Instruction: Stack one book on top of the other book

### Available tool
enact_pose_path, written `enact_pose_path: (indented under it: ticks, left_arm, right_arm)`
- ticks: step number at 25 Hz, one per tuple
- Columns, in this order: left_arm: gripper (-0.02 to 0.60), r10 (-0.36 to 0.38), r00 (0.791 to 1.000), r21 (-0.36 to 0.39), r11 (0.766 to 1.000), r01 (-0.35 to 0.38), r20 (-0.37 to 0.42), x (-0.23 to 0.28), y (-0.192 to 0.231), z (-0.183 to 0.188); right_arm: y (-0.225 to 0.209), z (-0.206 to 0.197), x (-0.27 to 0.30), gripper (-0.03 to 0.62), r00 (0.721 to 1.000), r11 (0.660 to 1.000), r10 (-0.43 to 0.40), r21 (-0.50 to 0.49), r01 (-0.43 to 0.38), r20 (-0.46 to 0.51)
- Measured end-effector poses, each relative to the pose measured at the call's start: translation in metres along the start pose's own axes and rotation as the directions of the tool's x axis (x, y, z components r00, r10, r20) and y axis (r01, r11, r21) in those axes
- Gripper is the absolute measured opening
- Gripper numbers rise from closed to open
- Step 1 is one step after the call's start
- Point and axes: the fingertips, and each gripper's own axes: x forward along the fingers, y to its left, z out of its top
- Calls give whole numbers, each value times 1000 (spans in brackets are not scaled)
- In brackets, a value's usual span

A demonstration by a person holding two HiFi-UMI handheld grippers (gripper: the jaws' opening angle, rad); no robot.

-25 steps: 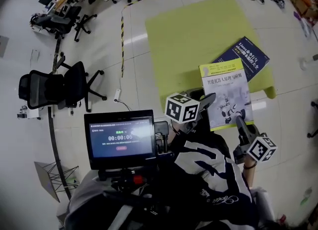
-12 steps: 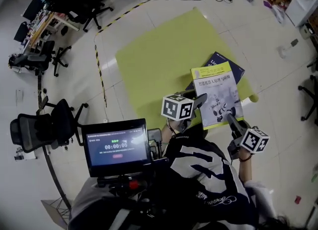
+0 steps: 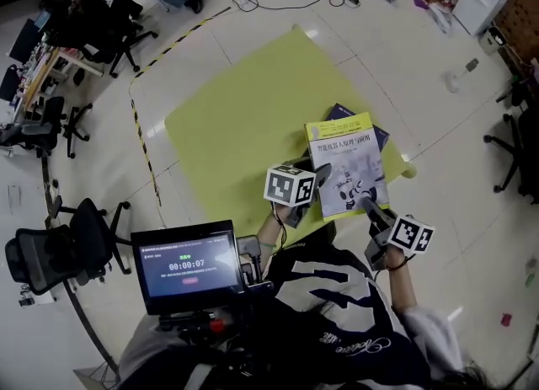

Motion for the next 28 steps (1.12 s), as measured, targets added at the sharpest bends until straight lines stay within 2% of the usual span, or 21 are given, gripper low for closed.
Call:
enact_pose_path:
  ticks: [5,7,9,11,15,19,22,26,28]
  left_arm:
    - [186,34,999,23,999,-34,-24,9,2,7]
    - [202,108,994,30,994,-107,-20,7,8,9]
    - [205,209,978,50,977,-210,7,-1,17,13]
    - [204,241,970,64,968,-242,27,-9,19,14]
    - [204,155,987,10,988,-156,45,-22,6,8]
    - [204,99,993,-29,995,-98,68,-37,-10,-3]
    - [204,68,994,-67,996,-62,81,-47,-24,-21]
    - [202,21,993,-139,990,-5,114,-62,-46,-41]
    - [202,8,992,-139,990,9,122,-66,-57,-48]
  right_arm:
    - [-7,4,3,69,999,997,-10,76,7,42]
    - [-9,5,4,69,999,995,-10,100,5,52]
    - [-10,7,4,69,998,994,-15,109,8,60]
    - [-11,7,4,69,997,994,-16,111,8,70]
    - [-13,4,1,87,997,998,-30,59,26,73]
    - [-24,-8,-5,149,991,991,-126,-37,127,41]
    - [-34,-18,-20,161,983,983,-175,-55,177,52]
    - [-33,-23,-49,160,980,983,-165,-57,172,111]
    - [-27,-24,-62,160,980,988,-135,-56,144,146]
